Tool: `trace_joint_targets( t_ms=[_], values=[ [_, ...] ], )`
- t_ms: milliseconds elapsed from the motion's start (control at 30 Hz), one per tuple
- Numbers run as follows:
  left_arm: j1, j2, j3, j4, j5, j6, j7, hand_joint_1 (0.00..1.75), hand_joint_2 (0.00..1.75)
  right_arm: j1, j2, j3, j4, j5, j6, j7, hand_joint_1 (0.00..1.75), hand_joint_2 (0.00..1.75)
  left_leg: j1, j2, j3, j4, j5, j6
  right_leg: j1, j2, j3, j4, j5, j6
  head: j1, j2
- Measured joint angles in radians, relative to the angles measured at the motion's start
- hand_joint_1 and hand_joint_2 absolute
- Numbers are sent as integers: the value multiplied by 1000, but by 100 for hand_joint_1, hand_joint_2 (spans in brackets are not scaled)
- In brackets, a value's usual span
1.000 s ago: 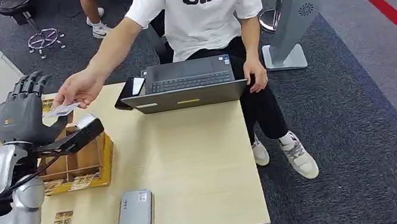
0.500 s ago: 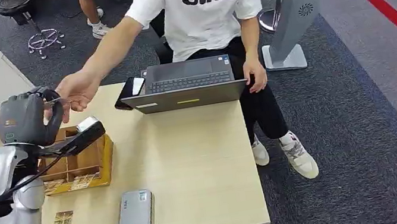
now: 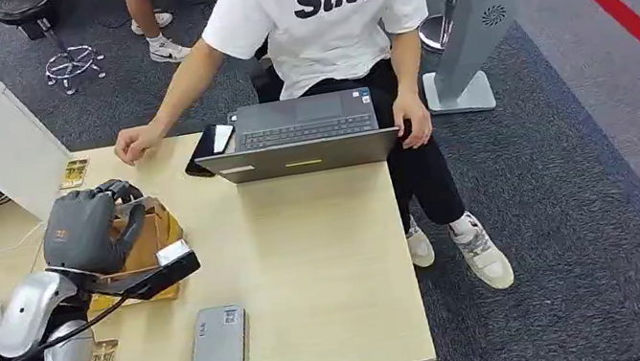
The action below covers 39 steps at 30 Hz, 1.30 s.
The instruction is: Pass the card to the sensor for recognition and then transmit it.
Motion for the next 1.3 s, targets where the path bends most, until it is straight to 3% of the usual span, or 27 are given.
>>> trace_joint_targets(
  t_ms=[100, 267, 633, 1300],
  values=[
    [17, 19, -21, 0, 18, -23, -22, 175, 175, 0, 0, -6, 0, 10, 4, -2, 0, 175, 0, 0, 0, 0, 0, 0, 0, 0, 0, 0, 0, 0, 0, 0],
    [118, 61, -124, 6, 33, -26, -41, 175, 175, -2, 0, -22, 0, 45, 18, -10, 0, 175, 0, 0, 0, 0, 0, 0, 0, 1, 0, 0, 0, 0, 0, 0],
    [292, 80, -202, 96, 44, -9, 1, 175, 175, -6, 0, -28, 0, 73, 27, -10, 0, 175, 0, 0, -2, 0, -1, 0, 0, -1, 0, 0, 0, 0, 0, 0],
    [296, 89, -203, 131, 42, 13, 5, 175, 175, -8, 0, -28, 1, 77, 34, -11, 0, 175, 0, -3, -1, 0, 1, 1, 0, -4, 1, 0, 0, 0, 0, 0]
  ],
)
